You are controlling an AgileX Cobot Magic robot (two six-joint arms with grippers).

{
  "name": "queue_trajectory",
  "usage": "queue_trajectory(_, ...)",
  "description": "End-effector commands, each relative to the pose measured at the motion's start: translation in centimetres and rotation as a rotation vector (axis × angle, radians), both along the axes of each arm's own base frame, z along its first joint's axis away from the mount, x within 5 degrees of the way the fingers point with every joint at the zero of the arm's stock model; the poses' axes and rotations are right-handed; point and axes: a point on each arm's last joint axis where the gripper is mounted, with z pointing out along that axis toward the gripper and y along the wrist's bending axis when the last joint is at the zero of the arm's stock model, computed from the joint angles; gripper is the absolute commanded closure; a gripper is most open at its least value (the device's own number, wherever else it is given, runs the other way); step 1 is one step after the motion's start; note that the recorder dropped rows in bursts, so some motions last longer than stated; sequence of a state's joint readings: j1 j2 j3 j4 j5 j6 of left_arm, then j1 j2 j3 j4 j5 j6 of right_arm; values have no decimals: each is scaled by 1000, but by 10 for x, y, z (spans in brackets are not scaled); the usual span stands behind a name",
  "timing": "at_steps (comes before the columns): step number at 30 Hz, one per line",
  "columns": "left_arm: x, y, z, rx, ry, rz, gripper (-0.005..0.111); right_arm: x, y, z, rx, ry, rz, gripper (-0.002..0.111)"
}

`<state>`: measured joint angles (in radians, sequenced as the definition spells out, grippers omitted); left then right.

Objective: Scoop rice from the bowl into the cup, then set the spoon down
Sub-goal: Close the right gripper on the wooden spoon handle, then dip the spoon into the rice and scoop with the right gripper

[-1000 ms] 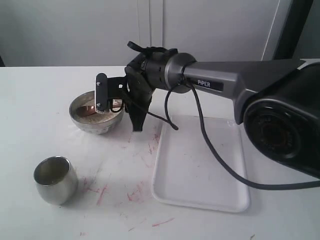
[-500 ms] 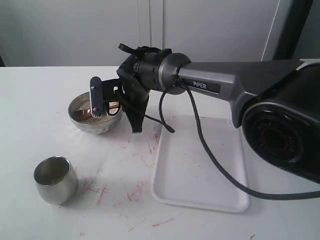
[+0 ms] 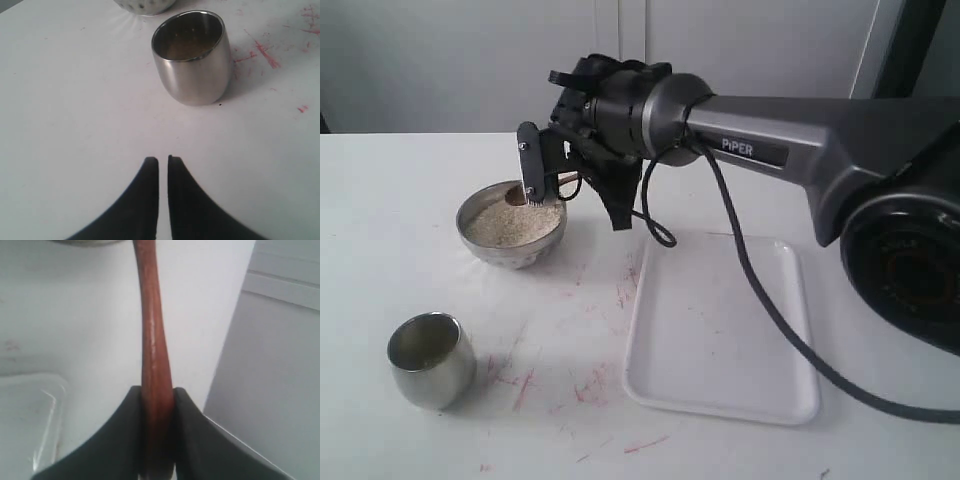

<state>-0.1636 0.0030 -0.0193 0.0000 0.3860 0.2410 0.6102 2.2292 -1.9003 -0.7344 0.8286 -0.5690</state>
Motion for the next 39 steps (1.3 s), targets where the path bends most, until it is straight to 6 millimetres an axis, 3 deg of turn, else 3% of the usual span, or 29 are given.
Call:
queue_trajectory(1, -1, 0, -6, 1, 40, 0, 92, -12, 7, 18, -211, -106, 13, 108)
queue_trajectory(7, -1, 0, -6, 1, 40, 0, 92, -26, 28, 27, -264, -194, 24, 108)
queue_trajectory(12, -1, 0, -6, 1, 40, 0, 92, -30, 27, 24, -263, -161, -9, 108)
queue_trajectory(15, -1, 0, -6, 1, 40, 0, 92, -31, 32, 17, -202, -115, -2, 108)
queue_trajectory(26, -1, 0, -6, 1, 40, 0, 92, -30, 41, -12, -230, -77, 27, 108)
queue_trajectory(39, -1, 0, -6, 1, 40, 0, 92, -30, 45, -19, -180, -47, 38, 108)
